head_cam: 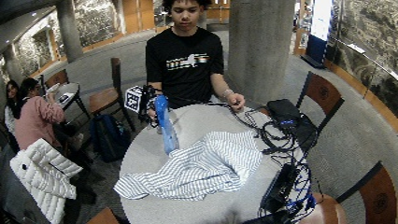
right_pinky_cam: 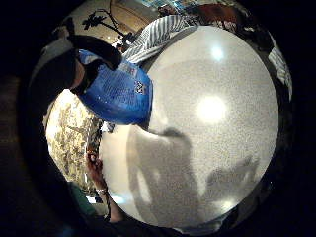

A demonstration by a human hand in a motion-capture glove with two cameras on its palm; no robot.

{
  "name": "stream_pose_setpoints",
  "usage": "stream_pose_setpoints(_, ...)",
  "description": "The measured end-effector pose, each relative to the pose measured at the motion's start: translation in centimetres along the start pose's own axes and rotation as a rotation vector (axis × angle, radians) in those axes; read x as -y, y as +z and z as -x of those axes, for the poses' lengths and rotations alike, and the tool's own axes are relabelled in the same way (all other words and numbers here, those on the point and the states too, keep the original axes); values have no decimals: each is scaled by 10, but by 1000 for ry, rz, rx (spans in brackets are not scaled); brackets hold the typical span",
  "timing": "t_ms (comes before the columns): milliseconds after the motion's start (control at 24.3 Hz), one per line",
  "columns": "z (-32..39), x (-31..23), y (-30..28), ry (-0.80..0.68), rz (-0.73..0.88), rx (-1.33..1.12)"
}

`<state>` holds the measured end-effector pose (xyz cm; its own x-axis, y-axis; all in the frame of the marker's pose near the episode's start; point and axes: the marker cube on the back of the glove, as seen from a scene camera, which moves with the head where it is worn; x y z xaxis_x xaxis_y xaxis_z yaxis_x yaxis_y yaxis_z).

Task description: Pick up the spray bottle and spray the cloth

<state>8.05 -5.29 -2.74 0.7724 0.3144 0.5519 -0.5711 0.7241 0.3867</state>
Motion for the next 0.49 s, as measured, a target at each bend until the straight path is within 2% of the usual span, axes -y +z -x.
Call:
stream_pose_setpoints(206,2,2,0,-17,4,-13)
stream_pose_setpoints(494,4,-2,4,-13,105,-33)
